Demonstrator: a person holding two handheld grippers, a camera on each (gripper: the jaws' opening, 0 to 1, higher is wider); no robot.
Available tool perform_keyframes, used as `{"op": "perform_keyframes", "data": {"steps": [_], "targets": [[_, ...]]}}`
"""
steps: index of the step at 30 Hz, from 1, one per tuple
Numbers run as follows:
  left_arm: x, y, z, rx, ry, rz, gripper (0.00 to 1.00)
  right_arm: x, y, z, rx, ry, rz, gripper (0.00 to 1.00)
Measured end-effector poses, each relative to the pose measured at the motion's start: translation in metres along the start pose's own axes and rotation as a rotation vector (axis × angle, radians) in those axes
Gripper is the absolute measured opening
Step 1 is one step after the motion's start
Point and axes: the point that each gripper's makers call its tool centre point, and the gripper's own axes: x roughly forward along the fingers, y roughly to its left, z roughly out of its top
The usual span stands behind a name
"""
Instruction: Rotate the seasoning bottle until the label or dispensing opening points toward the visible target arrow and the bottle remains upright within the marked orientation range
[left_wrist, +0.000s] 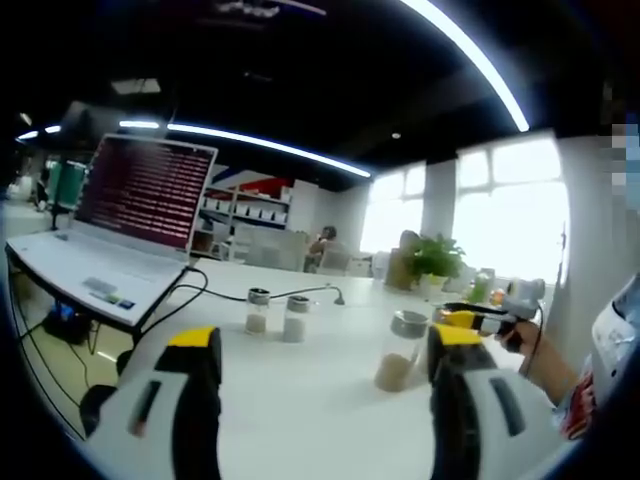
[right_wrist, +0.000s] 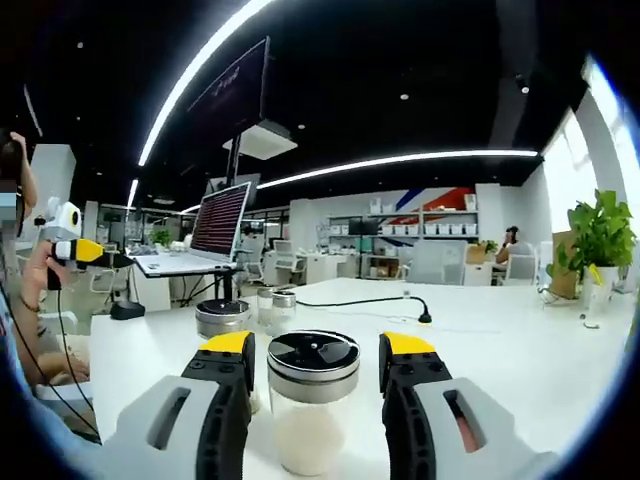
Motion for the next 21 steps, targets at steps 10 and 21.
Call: {"op": "perform_keyframes", "data": {"steps": [10, 21], "targets": [[0.000, -0.003, 0.001, 0.009, 0.002, -0.002, 0.90, -0.003, -0.002, 0.018, -0.017, 0.009, 0.211, 0.51], [-0.001, -0.001, 0.004, 0.015, -0.001, 0.006, 0.90, 0.009, 0.010, 0.002, 0.009, 0.062, 0.474, 0.60]]}}
